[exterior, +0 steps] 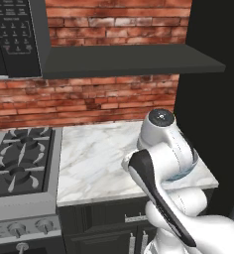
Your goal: Pick the cup and bowl from the counter and place them on the counter next to the sink.
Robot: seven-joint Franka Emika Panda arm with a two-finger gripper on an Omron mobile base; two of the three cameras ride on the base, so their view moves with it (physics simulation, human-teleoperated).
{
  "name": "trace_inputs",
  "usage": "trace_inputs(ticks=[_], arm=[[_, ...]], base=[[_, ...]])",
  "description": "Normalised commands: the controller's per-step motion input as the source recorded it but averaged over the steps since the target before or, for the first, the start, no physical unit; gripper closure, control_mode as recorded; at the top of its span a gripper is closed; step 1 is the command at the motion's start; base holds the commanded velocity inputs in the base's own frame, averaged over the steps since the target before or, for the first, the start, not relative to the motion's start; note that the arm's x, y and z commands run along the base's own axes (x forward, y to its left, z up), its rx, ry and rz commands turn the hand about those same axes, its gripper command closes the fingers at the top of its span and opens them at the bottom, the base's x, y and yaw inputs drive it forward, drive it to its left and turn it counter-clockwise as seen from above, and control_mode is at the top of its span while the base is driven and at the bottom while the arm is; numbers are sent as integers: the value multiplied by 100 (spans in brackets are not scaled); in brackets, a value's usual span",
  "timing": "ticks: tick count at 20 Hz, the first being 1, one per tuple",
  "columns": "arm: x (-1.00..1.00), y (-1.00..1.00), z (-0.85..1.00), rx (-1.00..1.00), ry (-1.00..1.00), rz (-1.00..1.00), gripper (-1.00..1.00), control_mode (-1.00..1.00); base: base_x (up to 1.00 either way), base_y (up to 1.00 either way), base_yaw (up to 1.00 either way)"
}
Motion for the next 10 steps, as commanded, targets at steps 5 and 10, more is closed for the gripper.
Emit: trace_inputs(ticks=[5, 10], arm=[[0, 0, 0, 0, 0, 0, 100, -100], [0, 0, 0, 0, 0, 0, 100, -100]], base=[[0, 0, 0], [0, 0, 0]])
